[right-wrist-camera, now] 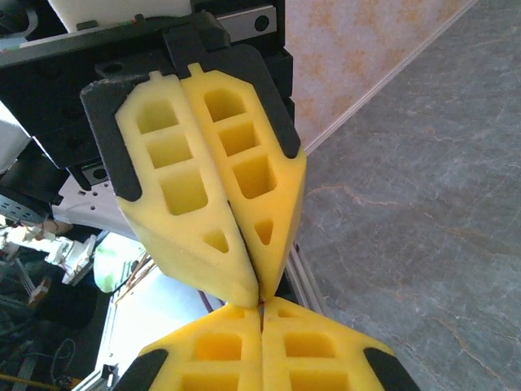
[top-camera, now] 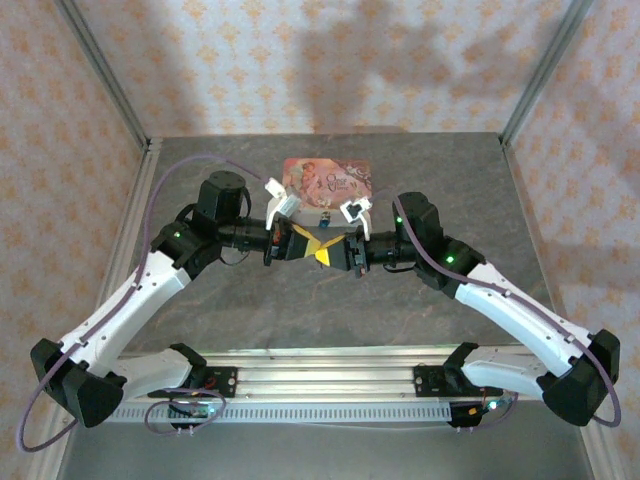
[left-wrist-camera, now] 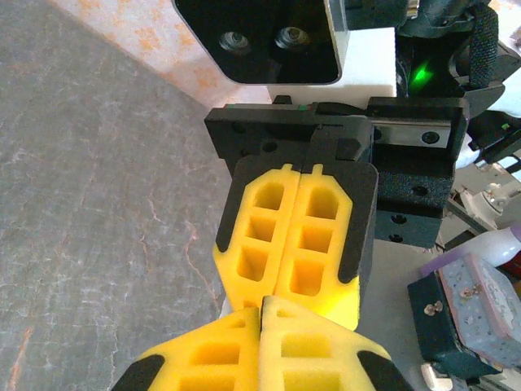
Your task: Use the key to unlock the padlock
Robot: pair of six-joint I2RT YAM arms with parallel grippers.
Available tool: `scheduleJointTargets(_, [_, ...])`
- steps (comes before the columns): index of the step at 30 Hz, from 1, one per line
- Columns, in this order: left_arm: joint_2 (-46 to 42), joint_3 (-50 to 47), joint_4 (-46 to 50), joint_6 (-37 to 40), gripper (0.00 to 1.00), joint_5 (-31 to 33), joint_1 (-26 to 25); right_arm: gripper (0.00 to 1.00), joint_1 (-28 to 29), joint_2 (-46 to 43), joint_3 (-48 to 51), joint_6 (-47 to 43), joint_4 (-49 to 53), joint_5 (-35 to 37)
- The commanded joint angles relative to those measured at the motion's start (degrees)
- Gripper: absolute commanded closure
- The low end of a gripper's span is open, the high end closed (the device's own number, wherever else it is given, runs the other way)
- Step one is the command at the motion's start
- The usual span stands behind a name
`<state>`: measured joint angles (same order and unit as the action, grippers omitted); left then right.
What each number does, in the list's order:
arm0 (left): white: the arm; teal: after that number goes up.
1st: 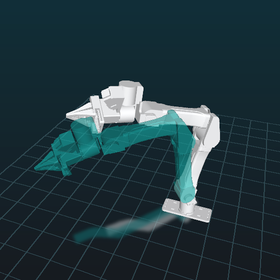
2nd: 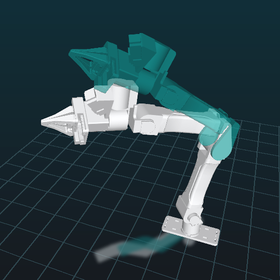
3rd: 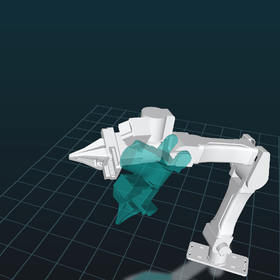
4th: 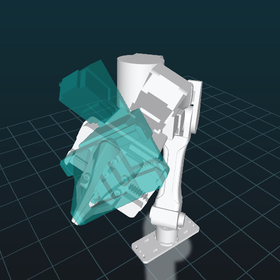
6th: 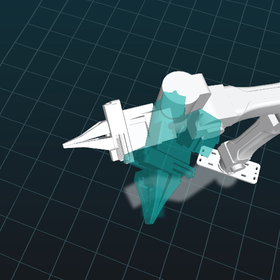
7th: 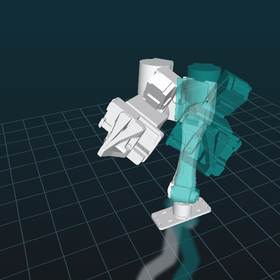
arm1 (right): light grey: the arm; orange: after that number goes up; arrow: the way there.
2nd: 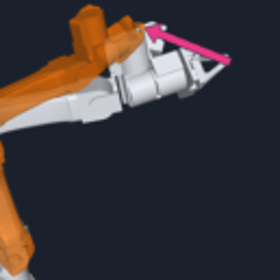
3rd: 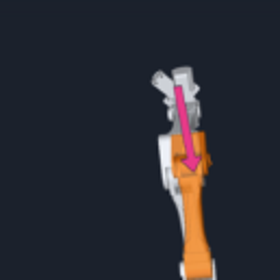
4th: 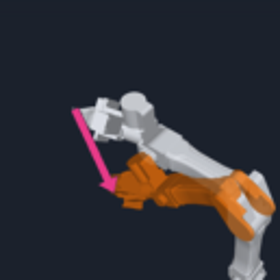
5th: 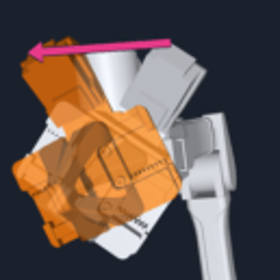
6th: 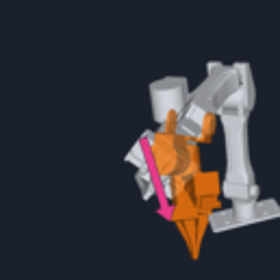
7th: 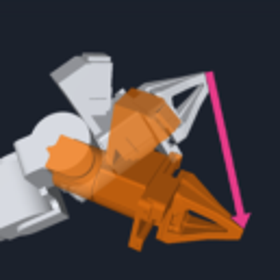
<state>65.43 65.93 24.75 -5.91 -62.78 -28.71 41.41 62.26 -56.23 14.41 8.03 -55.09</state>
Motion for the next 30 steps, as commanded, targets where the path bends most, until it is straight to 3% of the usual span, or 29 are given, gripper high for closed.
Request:
scheduleJointTargets(1, [0.2, 2.2, 0.4, 0.3, 1.00, -0.7, 0.0, 1.00, 0.0, 0.1, 1.8, 1.8, -5.5, -0.7])
scheduleJointTargets(3, [0.1, 2.3, -0.4, -1.5, 0.98, 1.6, 0.0, 1.00, -0.1, -0.1, 3.5, 4.5, -9.9, -0.2])
scheduleJointTargets(5, [-0.3, 2.0, -1.8, -4.2, 0.71, 3.5, 0.1, 1.00, -0.4, -0.2, 5.8, 8.3, -15.6, 0.8])
scheduleJointTargets(6, [-0.4, 1.9, -2.5, -5.5, 0.64, 4.5, 0.3, 1.00, -0.7, -0.4, 7.1, 10.3, -18.6, 1.4])
scheduleJointTargets(10, [-3.1, -1.0, -7.8, -12.7, 0.51, 8.4, 1.9, 1.00, -1.9, -0.6, 10.1, 15.3, -25.8, 2.9])
scheduleJointTargets(16, [-9.0, -12.8, -25.2, -26.8, 0.51, 10.4, 3.2, 1.00, -2.7, -1.8, 12.4, 18.6, -30.4, 4.7])
scheduleJointTargets(20, [-10.2, -19.0, -35.2, -33.5, 0.59, 9.3, 3.2, 1.00, -2.8, -1.5, 12.4, 19.9, -32.2, 4.3])
scheduleJointTargets(25, [-10.7, -20.6, -38.2, -35.2, 0.68, 7.9, 3.1, 1.00, -2.8, -1.3, 12.2, 20.5, -33.0, 4.2])
scheduleJointTargets(30, [-10.0, -20.5, -39.5, -35.7, 0.70, 6.9, 2.5, 1.00, -2.8, -1.0, 12.2, 21.2, -33.9, 3.6])
